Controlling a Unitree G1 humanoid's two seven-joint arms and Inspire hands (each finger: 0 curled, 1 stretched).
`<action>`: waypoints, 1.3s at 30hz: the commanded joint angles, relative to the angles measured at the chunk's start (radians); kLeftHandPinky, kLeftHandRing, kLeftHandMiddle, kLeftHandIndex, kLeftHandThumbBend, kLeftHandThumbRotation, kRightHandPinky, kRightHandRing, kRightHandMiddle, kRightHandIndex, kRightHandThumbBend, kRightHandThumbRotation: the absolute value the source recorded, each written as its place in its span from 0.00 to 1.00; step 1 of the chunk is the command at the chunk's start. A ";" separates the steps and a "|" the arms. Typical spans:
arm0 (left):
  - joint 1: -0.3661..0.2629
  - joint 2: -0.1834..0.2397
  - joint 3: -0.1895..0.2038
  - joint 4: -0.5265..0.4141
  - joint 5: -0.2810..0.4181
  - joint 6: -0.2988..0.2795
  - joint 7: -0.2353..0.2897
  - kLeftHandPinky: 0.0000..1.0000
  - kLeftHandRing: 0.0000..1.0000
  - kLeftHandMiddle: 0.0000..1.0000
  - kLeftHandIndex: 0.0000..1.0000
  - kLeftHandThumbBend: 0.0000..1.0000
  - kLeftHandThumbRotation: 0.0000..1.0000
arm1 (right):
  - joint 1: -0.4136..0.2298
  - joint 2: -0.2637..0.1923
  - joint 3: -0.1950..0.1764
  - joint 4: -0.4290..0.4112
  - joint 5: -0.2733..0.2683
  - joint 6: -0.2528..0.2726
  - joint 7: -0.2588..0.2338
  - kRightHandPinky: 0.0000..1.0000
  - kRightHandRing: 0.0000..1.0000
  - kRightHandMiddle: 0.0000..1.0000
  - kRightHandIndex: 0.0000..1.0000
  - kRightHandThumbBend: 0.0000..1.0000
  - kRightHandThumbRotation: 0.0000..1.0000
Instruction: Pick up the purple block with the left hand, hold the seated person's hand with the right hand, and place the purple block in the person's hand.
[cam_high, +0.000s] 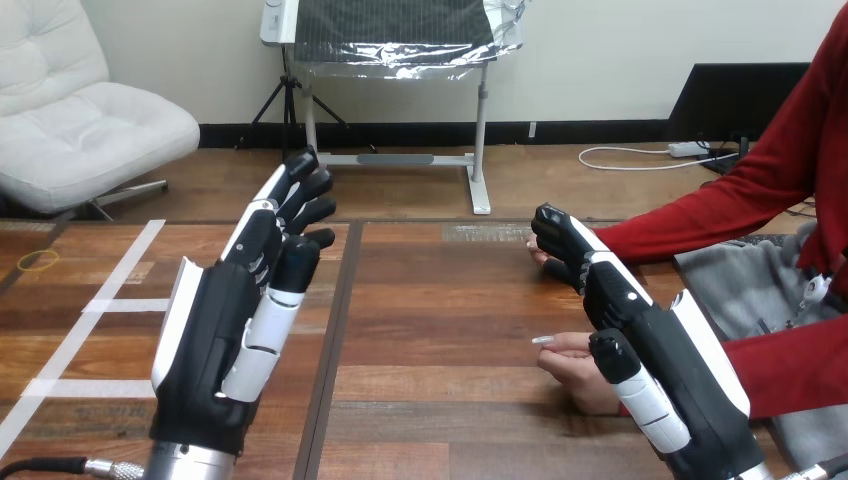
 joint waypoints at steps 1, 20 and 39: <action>-0.049 0.007 0.014 0.007 0.050 -0.012 0.022 0.76 0.85 0.87 0.89 0.69 0.95 | -0.045 -0.002 -0.012 -0.014 0.015 -0.017 -0.001 0.94 0.96 0.95 0.95 0.72 1.00; -0.250 0.139 0.093 0.185 0.072 0.006 -0.014 0.69 0.85 0.86 0.83 0.74 0.76 | -0.051 -0.011 -0.016 -0.024 0.018 -0.004 0.006 0.93 0.96 0.95 0.95 0.73 1.00; -0.521 0.290 0.121 0.504 0.177 0.005 0.020 0.74 0.84 0.87 0.85 0.64 0.69 | -0.055 -0.009 -0.015 -0.021 0.019 -0.009 0.008 0.93 0.95 0.94 0.95 0.73 1.00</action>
